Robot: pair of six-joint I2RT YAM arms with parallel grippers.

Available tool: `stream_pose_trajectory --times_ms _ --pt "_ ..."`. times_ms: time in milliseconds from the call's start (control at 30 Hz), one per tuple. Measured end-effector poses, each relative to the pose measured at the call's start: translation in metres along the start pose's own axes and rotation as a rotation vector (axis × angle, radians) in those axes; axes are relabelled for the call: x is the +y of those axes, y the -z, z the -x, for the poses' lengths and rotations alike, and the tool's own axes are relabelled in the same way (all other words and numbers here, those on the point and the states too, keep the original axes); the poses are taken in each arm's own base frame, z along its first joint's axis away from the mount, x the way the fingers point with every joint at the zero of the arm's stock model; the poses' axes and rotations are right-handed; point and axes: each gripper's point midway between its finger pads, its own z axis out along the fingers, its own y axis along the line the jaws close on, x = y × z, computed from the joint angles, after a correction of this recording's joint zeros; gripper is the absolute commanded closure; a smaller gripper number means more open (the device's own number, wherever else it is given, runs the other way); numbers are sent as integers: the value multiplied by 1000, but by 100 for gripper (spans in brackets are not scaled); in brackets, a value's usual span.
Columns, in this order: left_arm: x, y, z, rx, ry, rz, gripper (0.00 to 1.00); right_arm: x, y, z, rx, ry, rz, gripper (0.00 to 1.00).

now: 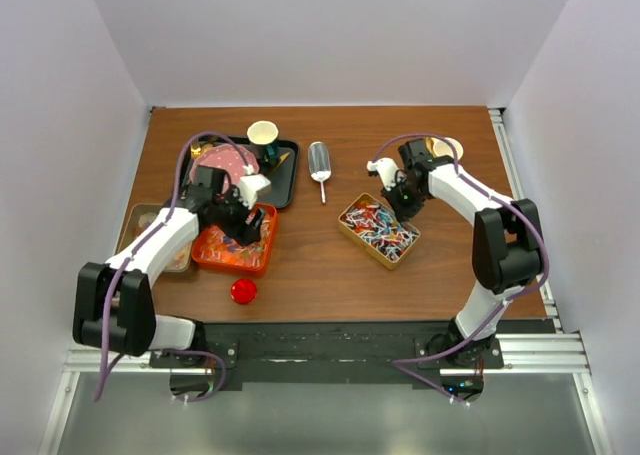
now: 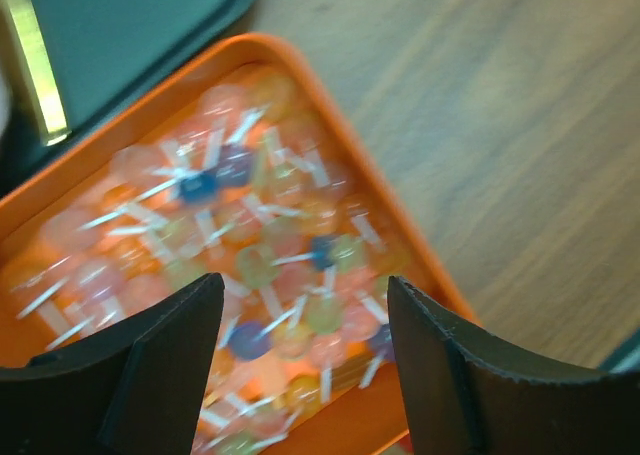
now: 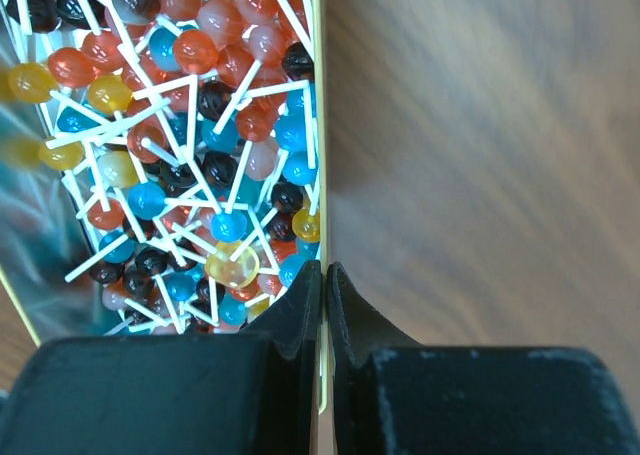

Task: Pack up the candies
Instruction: Adjust the storage box at the center of the board, then place the storage box at the center of the board.

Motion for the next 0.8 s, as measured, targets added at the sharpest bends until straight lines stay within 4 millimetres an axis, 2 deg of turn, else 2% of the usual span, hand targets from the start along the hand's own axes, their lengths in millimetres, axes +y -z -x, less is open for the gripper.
stream_pose_trajectory --times_ms 133,267,300,467,500,533,700,800 --pt "-20 -10 2 22 -5 -49 34 -8 7 -17 20 -115 -13 100" --pt "-20 -19 4 42 27 -60 42 -26 12 -28 19 -252 -41 100" --pt "-21 -22 5 46 32 -64 51 -29 13 -31 20 -276 -48 100" --pt "-33 -34 11 55 16 -98 65 -45 17 -40 20 -368 -90 100" --pt "-37 -36 11 60 12 -107 72 -46 17 -40 20 -373 -94 100" --pt "-43 -37 10 68 5 -121 75 -46 18 -40 19 -377 -99 100" --pt "-70 -43 7 94 -42 -180 82 -46 22 -38 9 -388 -108 100" --pt "-82 -45 1 117 -62 -202 82 -46 22 -39 10 -393 -110 100"
